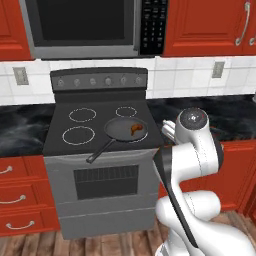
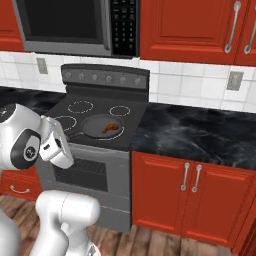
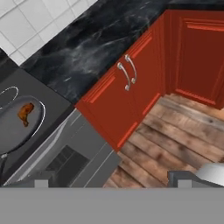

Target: Take the chicken drumsticks from the pan and place one on each plate on the dining counter.

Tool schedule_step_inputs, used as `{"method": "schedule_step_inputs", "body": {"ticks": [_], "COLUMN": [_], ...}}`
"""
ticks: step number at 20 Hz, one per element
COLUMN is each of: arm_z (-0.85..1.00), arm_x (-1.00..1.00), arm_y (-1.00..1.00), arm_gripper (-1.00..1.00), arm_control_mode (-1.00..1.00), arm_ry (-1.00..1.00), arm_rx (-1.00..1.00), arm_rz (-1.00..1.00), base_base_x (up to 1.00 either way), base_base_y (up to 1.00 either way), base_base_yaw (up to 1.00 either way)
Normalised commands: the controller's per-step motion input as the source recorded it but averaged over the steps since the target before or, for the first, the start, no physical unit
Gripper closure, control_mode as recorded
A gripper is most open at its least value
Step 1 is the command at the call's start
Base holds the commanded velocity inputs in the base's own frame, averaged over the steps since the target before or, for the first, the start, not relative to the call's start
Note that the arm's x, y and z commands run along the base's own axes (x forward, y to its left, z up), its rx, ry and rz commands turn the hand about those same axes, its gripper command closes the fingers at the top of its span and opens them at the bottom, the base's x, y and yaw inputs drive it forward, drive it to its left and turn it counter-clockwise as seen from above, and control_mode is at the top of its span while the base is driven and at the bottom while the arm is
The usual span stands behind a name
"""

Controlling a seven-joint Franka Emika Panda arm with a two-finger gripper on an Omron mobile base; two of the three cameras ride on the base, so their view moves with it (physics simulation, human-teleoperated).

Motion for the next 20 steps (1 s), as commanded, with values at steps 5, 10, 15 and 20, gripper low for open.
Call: {"method": "schedule_step_inputs", "body": {"ticks": [5,10,15,20], "arm_z": [0.00,0.00,0.00,-0.21], "arm_x": [0.00,0.00,0.00,0.30], "arm_y": [0.00,0.00,0.00,0.11], "arm_gripper": [-1.00,-1.00,-1.00,-1.00], "arm_control_mode": [1.00,1.00,1.00,-1.00], "arm_ry": [0.00,0.00,0.00,0.00], "arm_rx": [0.00,0.00,0.00,0.00], "arm_rz": [0.00,0.00,0.00,0.05], "base_base_x": [0.72,0.76,0.69,0.28], "base_base_y": [0.11,0.14,0.14,0.07], "base_base_yaw": [0.08,0.08,0.08,0.03]}}
